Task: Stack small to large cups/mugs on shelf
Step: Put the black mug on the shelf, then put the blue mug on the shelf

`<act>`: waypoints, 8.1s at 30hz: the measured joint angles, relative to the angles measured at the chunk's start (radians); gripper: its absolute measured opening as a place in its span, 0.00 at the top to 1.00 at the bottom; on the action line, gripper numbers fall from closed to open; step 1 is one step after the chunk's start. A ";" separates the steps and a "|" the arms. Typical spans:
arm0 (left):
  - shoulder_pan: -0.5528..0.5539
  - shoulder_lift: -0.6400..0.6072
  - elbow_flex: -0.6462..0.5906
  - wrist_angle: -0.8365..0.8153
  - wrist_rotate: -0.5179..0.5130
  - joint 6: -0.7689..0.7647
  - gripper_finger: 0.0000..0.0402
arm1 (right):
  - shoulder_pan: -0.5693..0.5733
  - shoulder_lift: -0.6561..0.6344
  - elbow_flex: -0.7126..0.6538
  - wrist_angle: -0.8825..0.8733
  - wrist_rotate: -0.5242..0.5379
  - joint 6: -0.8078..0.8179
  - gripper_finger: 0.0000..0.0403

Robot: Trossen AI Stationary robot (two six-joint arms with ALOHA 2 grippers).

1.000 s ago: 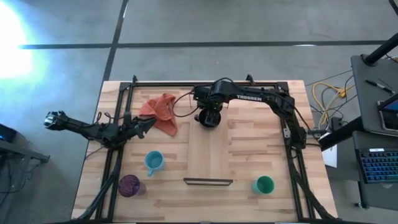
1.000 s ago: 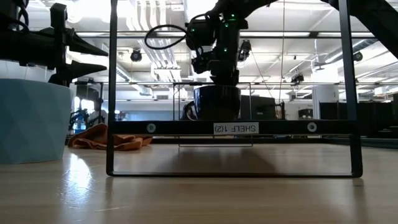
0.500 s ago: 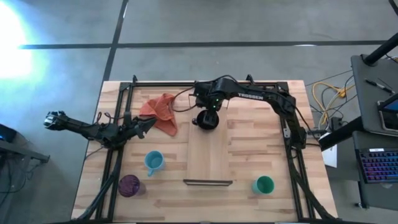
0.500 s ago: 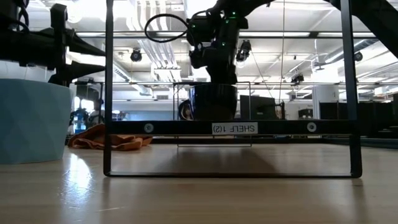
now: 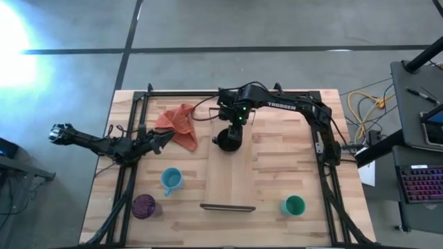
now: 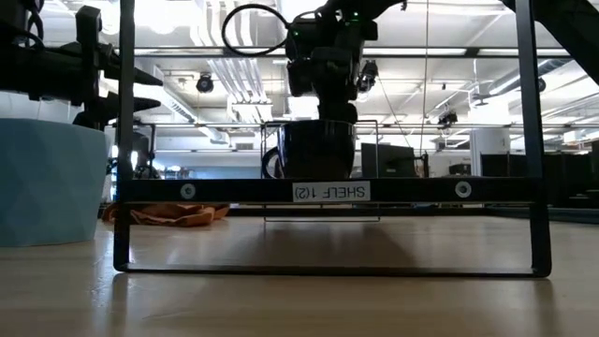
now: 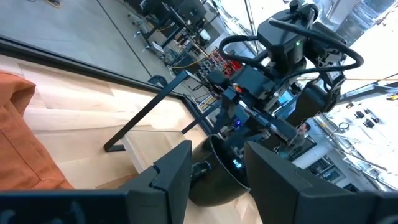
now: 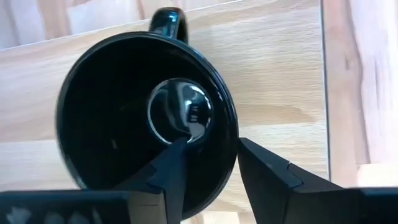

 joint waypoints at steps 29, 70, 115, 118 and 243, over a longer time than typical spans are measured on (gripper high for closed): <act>0.000 0.000 0.000 -0.009 0.000 0.000 0.66 | -0.090 -0.206 -0.003 0.007 -0.326 0.160 0.68; 0.486 0.524 0.405 -0.285 0.897 0.594 1.00 | 0.300 -0.355 -0.327 0.071 0.412 1.343 0.98; 0.628 1.243 0.850 -0.190 1.052 0.866 1.00 | 0.303 -0.352 -0.542 0.448 0.492 1.475 0.98; 0.634 1.256 0.861 -0.188 1.057 0.865 1.00 | 0.293 -0.352 -0.542 0.448 0.490 1.449 0.98; -0.113 0.915 0.793 -1.249 0.714 -0.262 0.76 | 0.295 -0.616 -0.606 0.160 0.463 0.897 0.59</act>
